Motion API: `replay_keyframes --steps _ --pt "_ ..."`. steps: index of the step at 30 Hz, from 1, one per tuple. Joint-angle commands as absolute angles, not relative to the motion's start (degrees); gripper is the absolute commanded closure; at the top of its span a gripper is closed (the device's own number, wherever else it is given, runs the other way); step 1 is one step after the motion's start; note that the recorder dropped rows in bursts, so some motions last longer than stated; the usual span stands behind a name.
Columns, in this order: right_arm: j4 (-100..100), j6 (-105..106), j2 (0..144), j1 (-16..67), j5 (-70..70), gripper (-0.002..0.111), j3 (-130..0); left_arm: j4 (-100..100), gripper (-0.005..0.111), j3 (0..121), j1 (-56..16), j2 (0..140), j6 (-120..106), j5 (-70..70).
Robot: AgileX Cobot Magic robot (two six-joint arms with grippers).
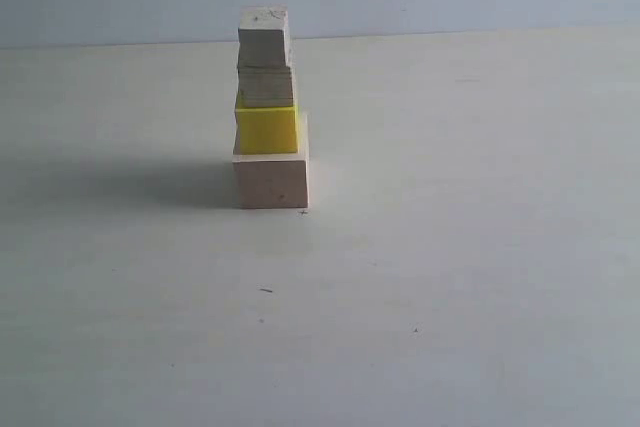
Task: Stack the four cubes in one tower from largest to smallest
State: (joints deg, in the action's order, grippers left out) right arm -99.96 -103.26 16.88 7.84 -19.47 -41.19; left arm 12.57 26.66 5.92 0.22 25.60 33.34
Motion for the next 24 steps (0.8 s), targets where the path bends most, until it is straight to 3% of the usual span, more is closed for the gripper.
replay_keyframes --steps 1,8,13,18,24 --pt "-99.9 -103.5 16.7 7.6 -19.6 0.108 -41.0 9.7 0.107 23.2 6.8 0.0 25.9 32.8" --pt "-99.9 -103.5 16.7 7.6 -19.6 0.108 -41.0 1.0 0.107 15.5 6.8 0.0 25.7 20.4" --pt "-99.9 -103.5 16.7 7.6 -19.6 0.108 -41.0 0.0 0.107 8.3 6.8 0.0 21.1 20.0" --pt "-99.9 -103.5 16.7 7.6 -19.6 0.108 -41.0 -2.4 0.107 5.4 6.8 0.0 2.2 19.0" --pt "-99.9 -103.5 16.7 7.6 -19.6 0.108 -41.0 -4.7 0.107 0.0 4.2 0.0 1.7 15.9"
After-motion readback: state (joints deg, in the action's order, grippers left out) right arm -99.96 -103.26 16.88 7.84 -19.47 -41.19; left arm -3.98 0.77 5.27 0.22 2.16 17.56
